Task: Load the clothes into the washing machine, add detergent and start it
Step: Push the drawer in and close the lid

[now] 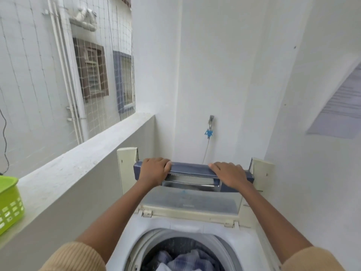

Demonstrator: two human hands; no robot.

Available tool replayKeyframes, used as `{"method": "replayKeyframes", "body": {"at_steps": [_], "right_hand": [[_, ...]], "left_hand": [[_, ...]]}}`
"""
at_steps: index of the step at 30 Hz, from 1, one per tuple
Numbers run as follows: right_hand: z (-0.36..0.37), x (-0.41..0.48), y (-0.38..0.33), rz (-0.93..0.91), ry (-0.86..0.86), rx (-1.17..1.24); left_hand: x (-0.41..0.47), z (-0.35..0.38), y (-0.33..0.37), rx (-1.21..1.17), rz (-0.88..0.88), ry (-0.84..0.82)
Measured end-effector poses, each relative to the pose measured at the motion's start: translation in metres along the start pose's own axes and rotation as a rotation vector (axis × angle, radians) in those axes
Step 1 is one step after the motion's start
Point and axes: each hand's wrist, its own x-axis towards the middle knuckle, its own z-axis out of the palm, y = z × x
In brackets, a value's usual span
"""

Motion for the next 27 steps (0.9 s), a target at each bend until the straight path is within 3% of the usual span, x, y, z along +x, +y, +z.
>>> {"method": "replayKeyframes", "body": {"at_steps": [9,18,27], "right_hand": [[0.024,-0.094,-0.004,-0.191,0.178,-0.095],[0.079,-0.167,-0.01,-0.236,0.45,-0.102],[0.147,-0.232,-0.02,-0.142,0.443,-0.006]], "left_hand": [[-0.099,0.0,-0.006,-0.134,0.101,0.023],[-0.179,0.024,0.005,-0.168,0.05,0.075],[-0.231,0.051,0.006,-0.131,0.085,-0.013]]}}
